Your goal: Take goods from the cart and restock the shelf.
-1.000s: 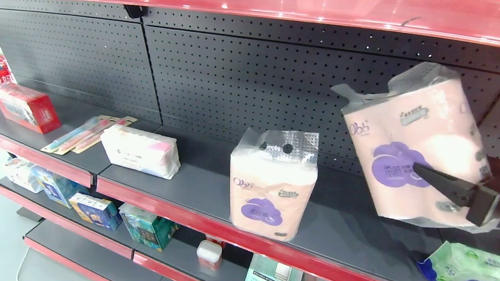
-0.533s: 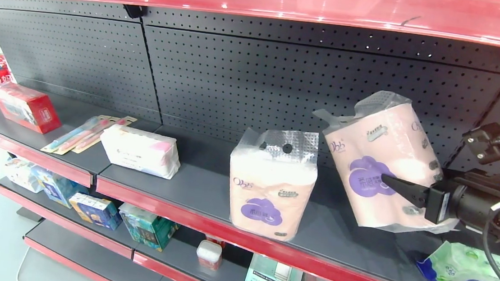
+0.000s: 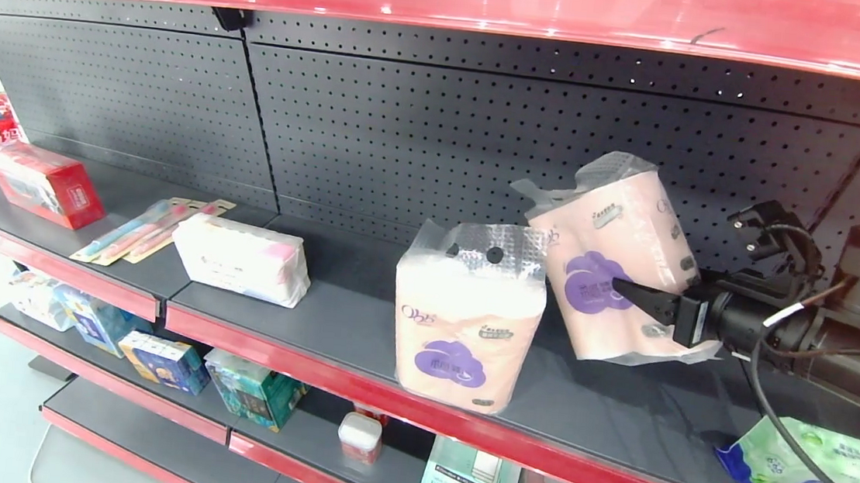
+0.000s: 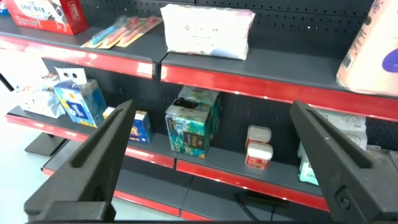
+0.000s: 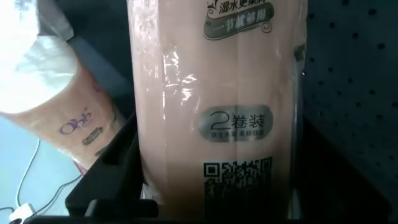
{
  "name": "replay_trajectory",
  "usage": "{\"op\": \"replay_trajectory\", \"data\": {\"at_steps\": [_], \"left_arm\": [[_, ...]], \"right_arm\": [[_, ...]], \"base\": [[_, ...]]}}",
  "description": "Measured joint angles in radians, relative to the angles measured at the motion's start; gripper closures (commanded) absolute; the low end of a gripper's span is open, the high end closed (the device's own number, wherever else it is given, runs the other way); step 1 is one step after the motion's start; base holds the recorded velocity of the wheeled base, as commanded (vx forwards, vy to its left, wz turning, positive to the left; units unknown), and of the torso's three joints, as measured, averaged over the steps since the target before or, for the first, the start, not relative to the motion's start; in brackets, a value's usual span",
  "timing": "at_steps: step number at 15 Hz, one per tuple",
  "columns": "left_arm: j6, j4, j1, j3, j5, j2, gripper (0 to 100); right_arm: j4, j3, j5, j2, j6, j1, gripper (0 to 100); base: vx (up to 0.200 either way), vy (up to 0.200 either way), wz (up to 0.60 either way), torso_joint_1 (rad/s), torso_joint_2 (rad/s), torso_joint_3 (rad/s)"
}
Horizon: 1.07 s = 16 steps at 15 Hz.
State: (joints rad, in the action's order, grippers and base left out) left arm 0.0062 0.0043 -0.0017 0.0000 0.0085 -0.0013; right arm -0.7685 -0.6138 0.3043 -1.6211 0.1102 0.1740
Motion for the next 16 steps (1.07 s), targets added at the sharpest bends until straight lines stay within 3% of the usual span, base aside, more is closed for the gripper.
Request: {"op": "replay_trajectory", "data": {"at_steps": [11,16], "left_arm": [[0.0,0.0,0.0,0.0,0.0,0.0,0],[0.0,0.0,0.0,0.0,0.0,0.0,0]], "right_arm": [[-0.002,-0.244,0.208,-0.252,0.003,-0.014,100],[-0.026,-0.27,0.249,-0.309,0.001,0.003,100]], "base": [[0.0,0.0,0.0,0.0,0.0,0.0],[0.0,0.0,0.0,0.0,0.0,0.0]]}}
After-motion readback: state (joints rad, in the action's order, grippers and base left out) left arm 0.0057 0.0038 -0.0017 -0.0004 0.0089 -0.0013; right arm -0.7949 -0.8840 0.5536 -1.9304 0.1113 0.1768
